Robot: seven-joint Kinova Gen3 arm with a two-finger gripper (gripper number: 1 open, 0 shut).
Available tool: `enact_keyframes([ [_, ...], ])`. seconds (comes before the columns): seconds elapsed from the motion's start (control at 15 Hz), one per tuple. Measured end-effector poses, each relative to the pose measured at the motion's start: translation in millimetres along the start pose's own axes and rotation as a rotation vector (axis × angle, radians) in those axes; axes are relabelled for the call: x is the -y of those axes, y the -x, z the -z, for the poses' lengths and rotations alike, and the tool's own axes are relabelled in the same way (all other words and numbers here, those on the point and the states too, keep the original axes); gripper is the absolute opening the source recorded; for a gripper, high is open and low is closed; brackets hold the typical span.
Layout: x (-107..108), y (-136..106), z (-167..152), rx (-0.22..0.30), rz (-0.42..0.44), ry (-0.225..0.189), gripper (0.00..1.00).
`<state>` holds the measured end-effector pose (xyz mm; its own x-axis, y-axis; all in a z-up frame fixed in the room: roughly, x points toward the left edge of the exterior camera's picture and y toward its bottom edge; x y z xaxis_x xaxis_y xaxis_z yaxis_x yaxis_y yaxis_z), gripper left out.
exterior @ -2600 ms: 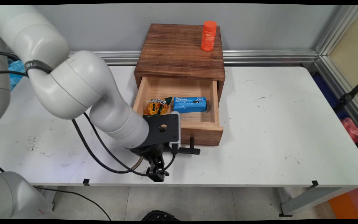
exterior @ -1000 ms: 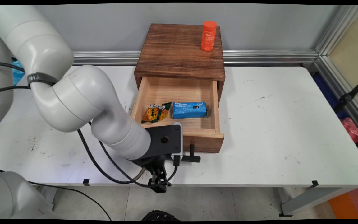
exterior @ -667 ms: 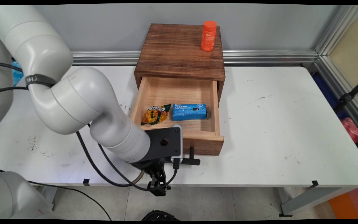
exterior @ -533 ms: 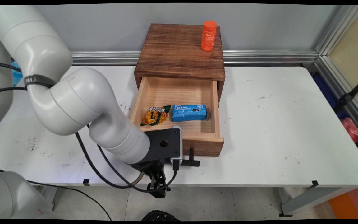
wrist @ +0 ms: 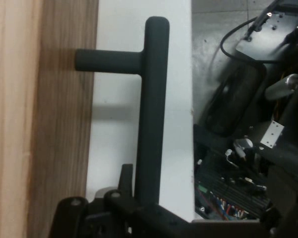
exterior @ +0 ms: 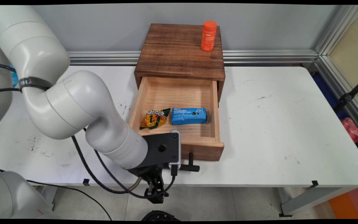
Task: Open the drawer
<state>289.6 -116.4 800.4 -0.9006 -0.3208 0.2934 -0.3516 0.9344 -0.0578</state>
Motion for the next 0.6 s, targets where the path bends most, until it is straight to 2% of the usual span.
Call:
enact_keyframes([
  [0.6, -13, 4, 3, 0.011, 0.0, 0.03, 1.0],
])
